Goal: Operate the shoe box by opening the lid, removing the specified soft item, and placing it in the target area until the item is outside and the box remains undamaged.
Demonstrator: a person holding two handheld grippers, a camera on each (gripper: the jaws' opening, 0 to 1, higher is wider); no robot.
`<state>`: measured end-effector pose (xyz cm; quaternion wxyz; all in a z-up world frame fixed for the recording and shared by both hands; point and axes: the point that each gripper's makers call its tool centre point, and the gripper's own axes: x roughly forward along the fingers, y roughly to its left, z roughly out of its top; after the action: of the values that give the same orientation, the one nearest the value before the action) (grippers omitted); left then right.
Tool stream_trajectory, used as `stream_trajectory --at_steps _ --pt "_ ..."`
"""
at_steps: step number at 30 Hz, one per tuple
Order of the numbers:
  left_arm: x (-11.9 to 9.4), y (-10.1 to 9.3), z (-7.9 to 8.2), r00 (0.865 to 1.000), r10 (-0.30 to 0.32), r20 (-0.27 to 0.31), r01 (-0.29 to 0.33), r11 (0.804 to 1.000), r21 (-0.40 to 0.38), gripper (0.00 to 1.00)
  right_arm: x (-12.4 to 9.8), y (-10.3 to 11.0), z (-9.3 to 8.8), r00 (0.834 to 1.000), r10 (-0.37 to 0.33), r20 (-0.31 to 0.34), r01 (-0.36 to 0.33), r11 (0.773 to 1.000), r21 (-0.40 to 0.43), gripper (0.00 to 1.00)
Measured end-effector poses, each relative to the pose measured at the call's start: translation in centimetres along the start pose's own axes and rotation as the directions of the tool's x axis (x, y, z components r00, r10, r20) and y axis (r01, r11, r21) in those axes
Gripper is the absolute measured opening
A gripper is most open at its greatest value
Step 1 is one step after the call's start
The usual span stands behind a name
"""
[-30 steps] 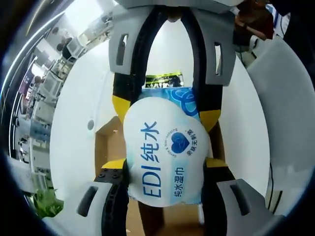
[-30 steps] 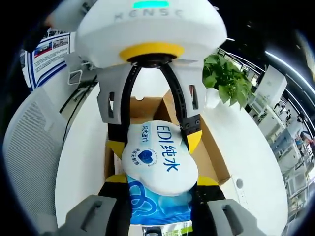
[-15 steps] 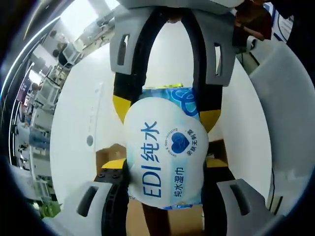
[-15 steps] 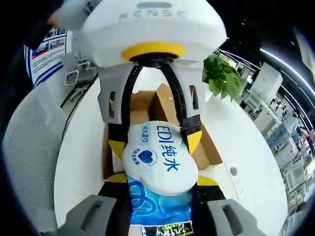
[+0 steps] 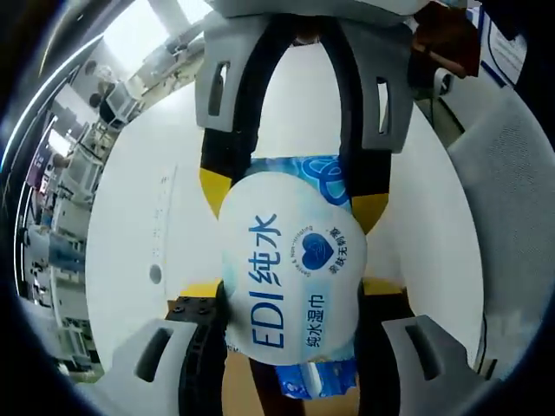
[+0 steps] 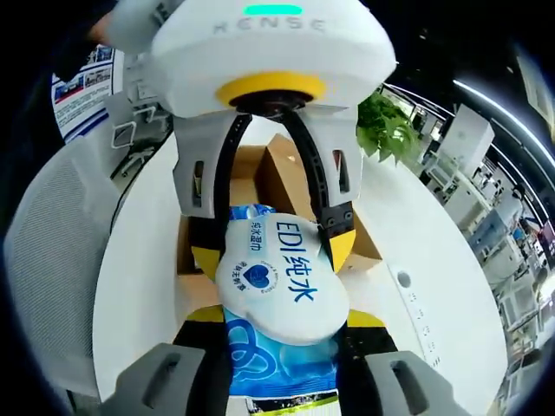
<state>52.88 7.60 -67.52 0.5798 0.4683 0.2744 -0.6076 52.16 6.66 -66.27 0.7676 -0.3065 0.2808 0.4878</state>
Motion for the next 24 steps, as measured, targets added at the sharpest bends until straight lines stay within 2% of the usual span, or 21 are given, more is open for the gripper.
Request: stream_trajectory --at_steps 7,13,24 --pt "0.8 0.5 1.3 1.000 -0.007 0.008 0.007 1.000 0.004 0.59 -0.7 -0.7 -1.4 1.000 -0.001 0.011 0.001 1.000 0.012 0.43" --pt "1.4 0.7 1.8 1.000 -0.016 -0.001 0.016 1.000 0.003 0.59 -0.9 -1.0 -1.8 1.000 0.003 0.007 -0.004 1.000 0.011 0.43" --pt "2.9 0.9 2.8 1.000 -0.016 0.015 0.016 1.000 -0.004 0.59 -1.1 -1.6 -3.6 1.000 0.008 -0.009 -0.008 1.000 0.006 0.43"
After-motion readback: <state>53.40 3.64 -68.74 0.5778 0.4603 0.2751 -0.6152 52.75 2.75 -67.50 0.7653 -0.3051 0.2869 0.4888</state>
